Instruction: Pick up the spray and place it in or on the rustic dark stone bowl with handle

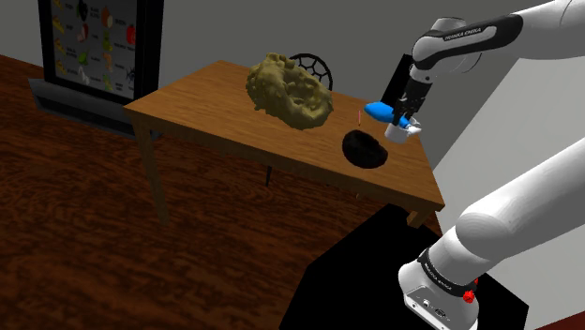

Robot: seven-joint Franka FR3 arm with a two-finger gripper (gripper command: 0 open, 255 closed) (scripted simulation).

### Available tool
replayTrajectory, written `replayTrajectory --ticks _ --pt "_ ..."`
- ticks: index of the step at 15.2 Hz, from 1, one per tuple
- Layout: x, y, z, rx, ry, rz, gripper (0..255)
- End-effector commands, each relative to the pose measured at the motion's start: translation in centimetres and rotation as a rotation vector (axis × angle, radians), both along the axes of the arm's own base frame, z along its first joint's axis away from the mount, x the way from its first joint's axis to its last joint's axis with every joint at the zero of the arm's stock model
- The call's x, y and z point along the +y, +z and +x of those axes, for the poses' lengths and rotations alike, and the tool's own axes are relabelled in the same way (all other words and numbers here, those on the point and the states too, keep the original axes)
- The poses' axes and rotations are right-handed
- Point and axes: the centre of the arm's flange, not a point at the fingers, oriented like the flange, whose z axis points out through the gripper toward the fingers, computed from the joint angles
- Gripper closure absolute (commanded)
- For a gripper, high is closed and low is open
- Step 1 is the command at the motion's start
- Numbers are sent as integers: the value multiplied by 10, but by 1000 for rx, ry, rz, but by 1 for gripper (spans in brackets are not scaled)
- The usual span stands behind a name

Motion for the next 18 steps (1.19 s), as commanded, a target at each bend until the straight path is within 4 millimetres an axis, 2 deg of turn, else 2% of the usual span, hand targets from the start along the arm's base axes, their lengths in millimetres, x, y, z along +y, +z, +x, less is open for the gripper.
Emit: replayTrajectory --ticks 1,9,18 --pt "0 11 0 0 0 0 255" --pt "0 50 0 0 0 0 255" --pt "118 52 -13 0 0 0 255"
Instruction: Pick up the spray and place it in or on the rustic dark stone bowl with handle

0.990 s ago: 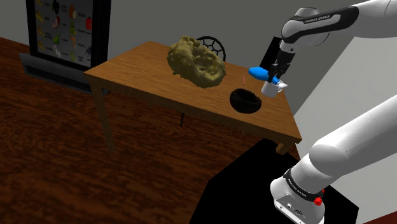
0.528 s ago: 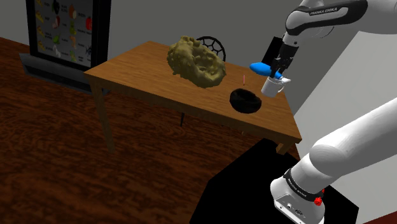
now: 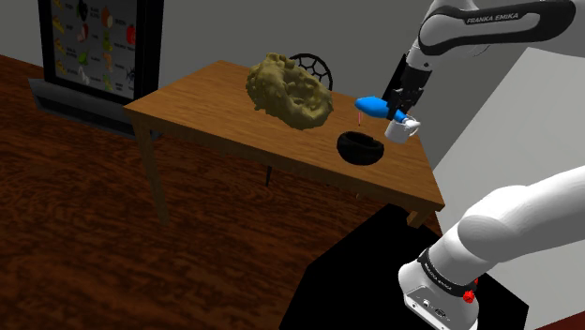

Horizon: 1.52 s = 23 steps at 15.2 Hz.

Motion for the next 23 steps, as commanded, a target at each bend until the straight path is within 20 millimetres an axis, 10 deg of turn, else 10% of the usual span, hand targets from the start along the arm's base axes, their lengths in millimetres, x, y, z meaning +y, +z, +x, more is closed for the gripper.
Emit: replayTrajectory --ticks 1,4,23 --pt "25 1 -2 0 -2 0 255" --pt "62 2 -6 0 -2 0 255" --pt "62 -72 -6 0 -2 0 255"
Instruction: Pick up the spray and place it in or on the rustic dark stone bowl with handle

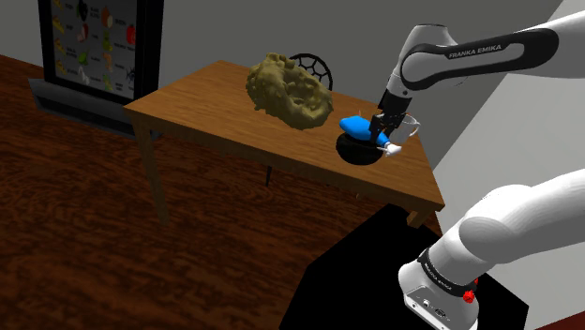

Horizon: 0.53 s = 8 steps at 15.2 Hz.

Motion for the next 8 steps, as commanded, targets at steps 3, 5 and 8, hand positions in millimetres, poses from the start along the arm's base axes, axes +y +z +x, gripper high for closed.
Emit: replayTrajectory --ticks 3,5,8 --pt "0 0 0 0 0 0 0" --pt "0 0 0 0 0 0 0" --pt "0 0 0 0 0 0 0"
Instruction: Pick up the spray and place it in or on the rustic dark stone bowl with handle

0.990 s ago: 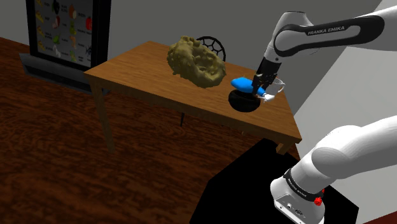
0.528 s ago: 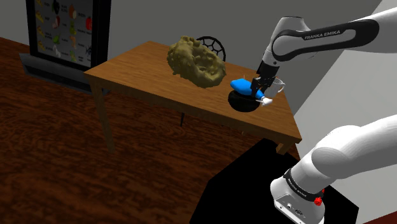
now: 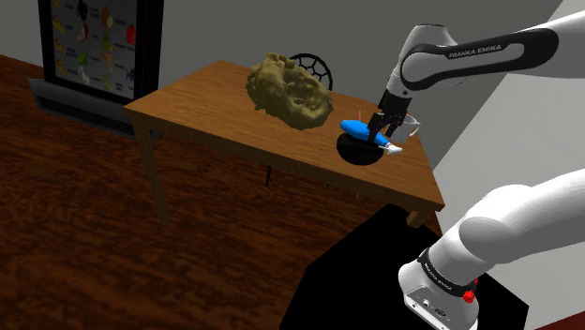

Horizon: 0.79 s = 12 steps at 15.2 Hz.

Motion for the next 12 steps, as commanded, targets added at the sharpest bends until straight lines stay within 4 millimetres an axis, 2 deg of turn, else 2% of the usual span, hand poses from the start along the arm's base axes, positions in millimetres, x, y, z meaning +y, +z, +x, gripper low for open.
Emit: replayTrajectory --ticks 1,4,12 --pt "0 13 0 0 0 0 0" --pt "1 50 2 0 0 0 0" --pt "1 50 2 0 0 0 0"
